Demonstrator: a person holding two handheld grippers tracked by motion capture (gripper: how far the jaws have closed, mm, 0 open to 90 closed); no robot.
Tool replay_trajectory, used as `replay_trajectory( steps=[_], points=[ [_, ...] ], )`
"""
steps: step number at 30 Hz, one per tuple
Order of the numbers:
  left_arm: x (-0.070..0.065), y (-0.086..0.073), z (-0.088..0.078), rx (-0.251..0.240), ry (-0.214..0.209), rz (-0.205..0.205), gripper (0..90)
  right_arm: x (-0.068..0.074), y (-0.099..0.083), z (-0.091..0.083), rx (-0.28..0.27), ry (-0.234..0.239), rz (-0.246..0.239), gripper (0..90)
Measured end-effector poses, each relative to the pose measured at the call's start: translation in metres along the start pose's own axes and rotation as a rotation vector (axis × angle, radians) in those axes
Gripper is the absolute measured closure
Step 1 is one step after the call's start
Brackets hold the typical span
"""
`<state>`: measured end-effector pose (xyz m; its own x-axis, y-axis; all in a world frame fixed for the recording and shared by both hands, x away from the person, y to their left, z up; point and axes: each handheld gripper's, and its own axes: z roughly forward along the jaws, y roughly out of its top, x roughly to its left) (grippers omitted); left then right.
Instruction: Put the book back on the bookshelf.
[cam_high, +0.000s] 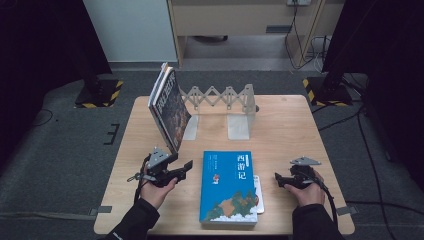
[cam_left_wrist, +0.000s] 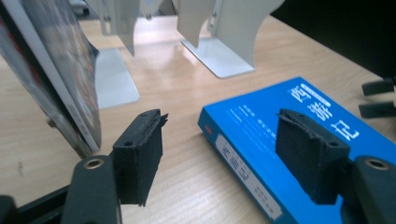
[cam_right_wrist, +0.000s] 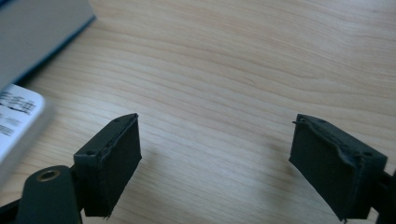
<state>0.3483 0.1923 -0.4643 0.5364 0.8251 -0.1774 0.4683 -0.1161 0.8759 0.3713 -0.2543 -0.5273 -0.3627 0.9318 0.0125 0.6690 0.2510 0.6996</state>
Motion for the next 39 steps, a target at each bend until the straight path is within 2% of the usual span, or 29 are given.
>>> replay_trajectory(
  steps=[3,4,9,10,12,17,18,24,30,34,37,39],
  points=[
    [-0.002,-0.002,0.002,0.014,-0.008,0.005,29.4,0.005,0.003,-0.002,-0.009,0.008,0.015,16.5],
    [-0.004,-0.005,0.005,0.03,-0.023,0.008,29.2,0.011,0.005,-0.004,-0.019,0.04,0.021,16.8],
    [-0.008,-0.009,0.014,0.066,-0.052,0.007,28.1,0.022,0.011,-0.008,-0.041,0.072,0.0,17.2],
    [-0.008,-0.01,0.016,0.075,-0.059,0.004,27.9,0.026,0.014,-0.011,-0.062,0.085,-0.014,17.4],
    [-0.01,-0.012,0.022,0.085,-0.072,0.004,27.7,0.029,0.016,-0.012,-0.072,0.092,-0.013,17.4],
    [-0.015,-0.015,0.031,0.12,-0.091,0.003,27.2,0.043,0.022,-0.017,-0.11,0.147,0.0,16.4],
    [-0.018,-0.016,0.035,0.129,-0.099,0.015,27.1,0.044,0.023,-0.017,-0.115,0.159,-0.006,16.3],
    [-0.024,-0.02,0.042,0.161,-0.105,0.029,26.3,0.056,0.024,-0.016,-0.116,0.227,0.009,17.3],
    [-0.026,-0.026,0.052,0.222,-0.103,0.049,22.7,0.07,0.024,-0.01,-0.087,0.288,0.026,18.4],
    [-0.024,-0.029,0.059,0.218,-0.14,0.006,17.3,0.076,0.022,-0.006,-0.069,0.307,0.014,18.4],
    [-0.023,-0.03,0.062,0.214,-0.158,-0.01,14.7,0.08,0.022,-0.003,-0.066,0.332,0.025,18.6],
    [-0.022,-0.034,0.066,0.191,-0.193,-0.03,14.5,0.083,0.022,-0.001,-0.06,0.34,0.04,18.1]
  ],
)
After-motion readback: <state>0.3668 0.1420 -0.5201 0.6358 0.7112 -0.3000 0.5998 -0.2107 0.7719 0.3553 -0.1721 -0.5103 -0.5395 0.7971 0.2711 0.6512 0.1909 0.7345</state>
